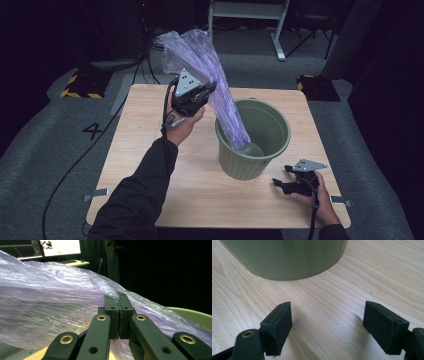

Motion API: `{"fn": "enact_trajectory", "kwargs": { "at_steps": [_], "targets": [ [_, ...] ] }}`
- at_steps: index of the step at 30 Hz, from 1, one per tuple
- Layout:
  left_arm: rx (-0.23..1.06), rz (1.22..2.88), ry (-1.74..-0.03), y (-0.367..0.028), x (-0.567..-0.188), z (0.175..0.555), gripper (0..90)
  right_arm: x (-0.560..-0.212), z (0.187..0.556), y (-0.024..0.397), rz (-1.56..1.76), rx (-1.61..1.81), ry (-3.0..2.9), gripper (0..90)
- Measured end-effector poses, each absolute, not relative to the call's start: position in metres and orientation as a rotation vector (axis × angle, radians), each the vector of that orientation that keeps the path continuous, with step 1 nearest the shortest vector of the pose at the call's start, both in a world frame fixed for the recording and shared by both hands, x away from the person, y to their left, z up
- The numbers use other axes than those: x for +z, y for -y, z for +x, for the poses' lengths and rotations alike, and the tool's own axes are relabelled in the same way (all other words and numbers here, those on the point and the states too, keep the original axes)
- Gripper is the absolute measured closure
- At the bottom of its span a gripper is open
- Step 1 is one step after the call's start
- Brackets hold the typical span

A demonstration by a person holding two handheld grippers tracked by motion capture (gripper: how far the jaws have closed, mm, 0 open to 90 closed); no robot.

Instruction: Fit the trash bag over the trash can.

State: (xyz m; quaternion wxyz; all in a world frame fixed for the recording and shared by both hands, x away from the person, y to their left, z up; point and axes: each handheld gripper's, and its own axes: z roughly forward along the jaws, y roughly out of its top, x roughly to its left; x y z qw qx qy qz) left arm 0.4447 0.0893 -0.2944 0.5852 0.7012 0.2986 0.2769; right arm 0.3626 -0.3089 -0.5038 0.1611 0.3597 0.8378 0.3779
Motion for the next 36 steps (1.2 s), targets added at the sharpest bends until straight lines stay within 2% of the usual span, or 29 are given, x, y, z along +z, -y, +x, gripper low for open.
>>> {"fn": "enact_trajectory", "kwargs": {
  "at_steps": [8,13,21,27,36],
  "targets": [
    [0.625,1.651,-0.669,-0.078,-0.306,0.438,88.3,-0.502,0.363,0.314,1.048,1.107,-2.379,26.8],
    [0.622,1.660,-0.642,-0.073,-0.312,0.431,88.3,-0.488,0.359,0.331,1.099,1.156,-2.290,28.1],
    [0.643,1.687,-0.612,-0.065,-0.321,0.422,88.3,-0.426,0.339,0.356,1.057,1.341,-2.068,29.3],
    [0.693,1.672,-0.664,-0.062,-0.317,0.435,88.4,-0.378,0.329,0.342,0.927,1.376,-2.038,29.5],
    [0.743,1.667,-0.716,-0.054,-0.311,0.450,88.4,-0.343,0.335,0.320,0.835,1.403,-2.063,29.5]
  ]
}}
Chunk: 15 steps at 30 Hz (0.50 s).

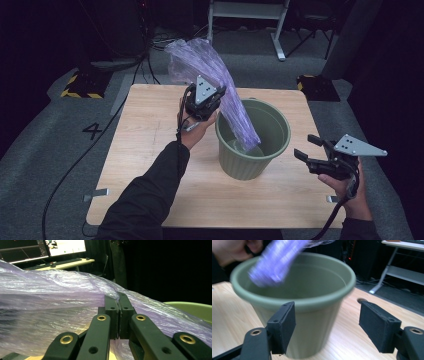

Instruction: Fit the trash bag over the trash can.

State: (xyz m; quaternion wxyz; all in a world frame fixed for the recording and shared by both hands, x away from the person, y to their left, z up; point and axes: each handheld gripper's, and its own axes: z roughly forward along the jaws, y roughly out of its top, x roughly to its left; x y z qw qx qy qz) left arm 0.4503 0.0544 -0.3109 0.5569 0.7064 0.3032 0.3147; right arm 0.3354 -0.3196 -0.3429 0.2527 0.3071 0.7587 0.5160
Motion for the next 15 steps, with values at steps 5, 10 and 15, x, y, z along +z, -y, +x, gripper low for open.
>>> {"fn": "enact_trajectory", "kwargs": {
  "at_steps": [5,10,15],
  "targets": [
    [0.723,1.674,-0.697,-0.048,-0.314,0.447,88.4,-0.323,0.337,0.300,0.765,1.427,-2.089,29.8],
    [0.703,1.680,-0.656,-0.045,-0.314,0.438,88.4,-0.314,0.341,0.275,0.697,1.426,-2.146,31.0],
    [0.696,1.701,-0.619,-0.042,-0.317,0.426,88.4,-0.310,0.347,0.247,0.649,1.400,-2.204,34.0]
  ]
}}
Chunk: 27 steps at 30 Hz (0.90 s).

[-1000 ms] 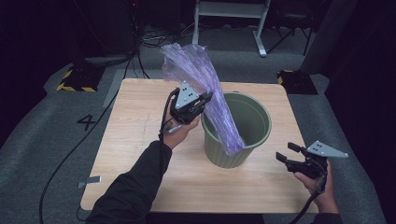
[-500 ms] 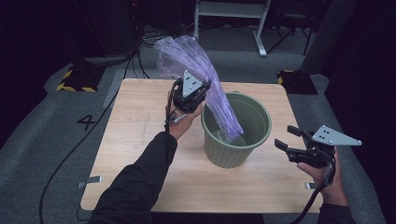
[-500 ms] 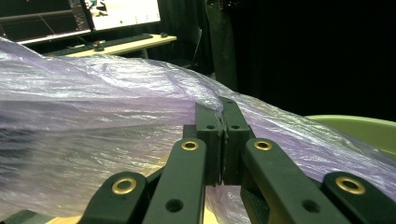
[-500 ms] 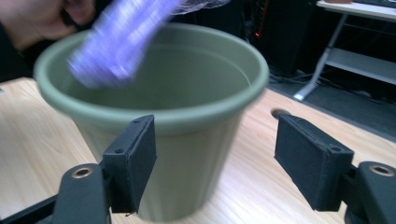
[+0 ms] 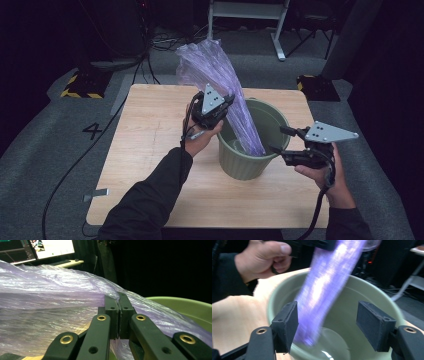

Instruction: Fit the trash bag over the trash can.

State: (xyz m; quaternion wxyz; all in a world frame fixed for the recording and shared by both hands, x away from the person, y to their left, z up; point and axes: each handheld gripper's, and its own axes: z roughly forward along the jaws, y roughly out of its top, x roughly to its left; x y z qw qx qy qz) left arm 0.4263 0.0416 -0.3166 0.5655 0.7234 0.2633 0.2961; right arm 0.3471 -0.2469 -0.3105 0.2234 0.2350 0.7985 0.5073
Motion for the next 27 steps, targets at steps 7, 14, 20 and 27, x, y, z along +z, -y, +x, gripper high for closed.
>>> {"fn": "enact_trajectory", "kwargs": {
  "at_steps": [7,14,20,27],
  "targets": [
    [0.657,1.709,-0.592,-0.041,-0.324,0.415,88.3,-0.310,0.352,0.212,0.597,1.348,-2.296,34.4],
    [0.615,1.721,-0.537,-0.039,-0.328,0.402,88.3,-0.319,0.360,0.196,0.606,1.276,-2.335,46.2],
    [0.592,1.732,-0.511,-0.036,-0.335,0.393,88.3,-0.323,0.362,0.191,0.598,1.251,-2.336,53.2],
    [0.564,1.742,-0.486,-0.035,-0.340,0.383,88.2,-0.323,0.366,0.188,0.625,1.270,-2.306,40.7]
  ]
}}
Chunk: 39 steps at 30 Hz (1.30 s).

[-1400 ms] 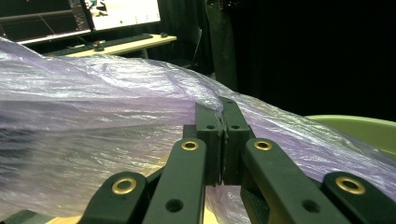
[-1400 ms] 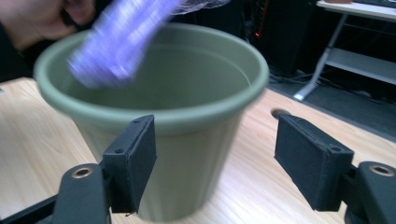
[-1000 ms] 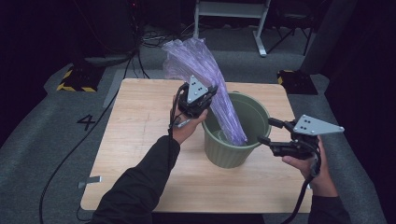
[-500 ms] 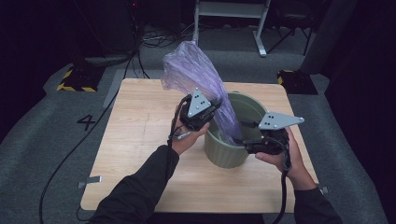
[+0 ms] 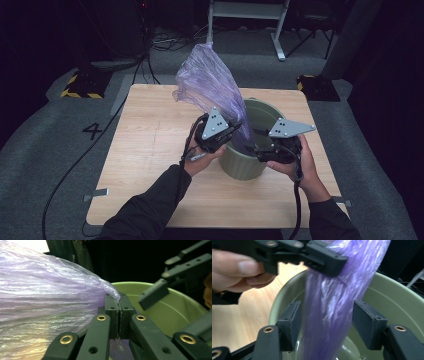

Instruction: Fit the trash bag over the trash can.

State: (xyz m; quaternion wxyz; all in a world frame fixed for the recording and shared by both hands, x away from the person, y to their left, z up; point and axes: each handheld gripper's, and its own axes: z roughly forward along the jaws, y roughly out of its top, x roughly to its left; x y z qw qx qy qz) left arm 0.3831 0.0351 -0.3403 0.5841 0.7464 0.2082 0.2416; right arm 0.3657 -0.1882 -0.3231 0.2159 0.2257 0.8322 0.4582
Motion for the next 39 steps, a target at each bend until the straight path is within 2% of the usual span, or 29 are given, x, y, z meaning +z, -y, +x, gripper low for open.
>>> {"fn": "enact_trajectory", "kwargs": {
  "at_steps": [3,9,11,14,20,22,28,35,39],
  "targets": [
    [0.548,1.738,-0.472,-0.034,-0.341,0.379,88.1,-0.325,0.367,0.185,0.637,1.259,-2.305,46.9],
    [0.540,1.730,-0.450,-0.034,-0.340,0.374,86.3,-0.328,0.367,0.184,0.616,1.249,-2.278,74.1],
    [0.531,1.730,-0.442,-0.036,-0.340,0.374,83.0,-0.328,0.366,0.185,0.601,1.262,-2.270,82.1],
    [0.534,1.723,-0.443,-0.040,-0.343,0.373,74.6,-0.330,0.365,0.186,0.583,1.267,-2.271,88.7],
    [0.470,1.708,-0.491,-0.058,-0.347,0.371,39.2,-0.332,0.363,0.192,0.568,1.266,-2.263,90.0],
    [0.474,1.709,-0.494,-0.067,-0.347,0.369,32.0,-0.332,0.364,0.194,0.567,1.264,-2.262,90.0],
    [0.480,1.685,-0.551,-0.097,-0.345,0.370,23.1,-0.332,0.362,0.199,0.559,1.274,-2.254,90.0],
    [0.521,1.619,-0.628,-0.134,-0.339,0.390,18.0,-0.332,0.359,0.203,0.530,1.258,-2.262,90.0],
    [0.479,1.577,-0.688,-0.151,-0.336,0.406,15.4,-0.333,0.358,0.206,0.513,1.241,-2.265,90.0]
  ]
}}
